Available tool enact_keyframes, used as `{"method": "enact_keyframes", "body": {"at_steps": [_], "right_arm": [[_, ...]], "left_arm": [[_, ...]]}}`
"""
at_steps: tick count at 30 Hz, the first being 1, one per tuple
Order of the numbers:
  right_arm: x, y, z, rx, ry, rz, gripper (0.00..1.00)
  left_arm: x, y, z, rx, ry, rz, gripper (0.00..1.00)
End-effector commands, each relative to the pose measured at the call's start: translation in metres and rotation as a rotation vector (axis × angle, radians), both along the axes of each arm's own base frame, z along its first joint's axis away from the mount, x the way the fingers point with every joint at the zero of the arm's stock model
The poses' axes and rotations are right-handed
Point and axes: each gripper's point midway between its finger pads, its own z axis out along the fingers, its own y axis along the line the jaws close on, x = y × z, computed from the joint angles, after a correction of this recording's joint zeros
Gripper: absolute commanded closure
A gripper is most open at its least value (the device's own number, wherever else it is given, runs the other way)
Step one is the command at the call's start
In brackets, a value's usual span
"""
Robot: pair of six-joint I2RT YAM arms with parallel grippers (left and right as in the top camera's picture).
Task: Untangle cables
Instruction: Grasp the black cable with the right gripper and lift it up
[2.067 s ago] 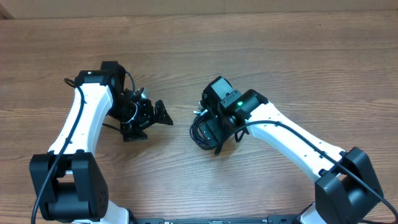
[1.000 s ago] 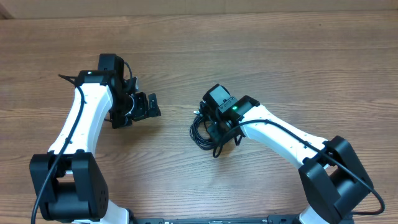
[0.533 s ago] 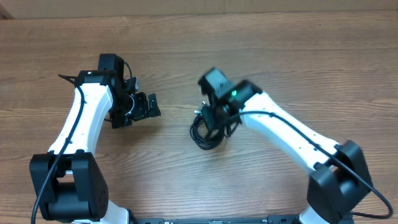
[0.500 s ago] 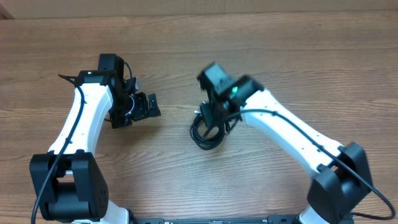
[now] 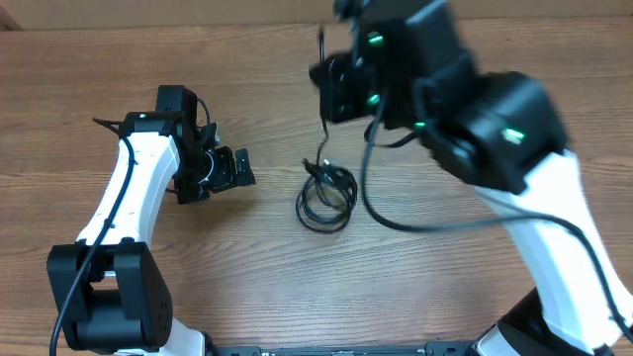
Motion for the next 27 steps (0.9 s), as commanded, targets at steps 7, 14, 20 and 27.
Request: {"method": "enact_keyframes", "body": {"at_steps": [7, 14, 20, 27], "right_arm": [[-0.057, -0.042, 0.150, 0.356, -0.283, -0.019, 0.96], [-0.065, -0.049, 0.167, 0.393, -0.328, -0.017, 0.96], [-0.045, -0.039, 0.144, 0.340, -0.277, -0.049, 0.96], [-0.013, -0.031, 0.109, 0.255, -0.210, -0.130, 0.96]], "left_arm": [[0.005, 0.004, 0.001, 0.003, -0.013, -0.011, 0.00], [0.011, 0.004, 0.002, 0.004, -0.039, -0.011, 0.01], [-0.016, -0.039, 0.020, -0.270, 0.086, 0.015, 0.01], [-0.012, -0.102, 0.119, -0.917, -0.334, -0.396, 0.00]]}}
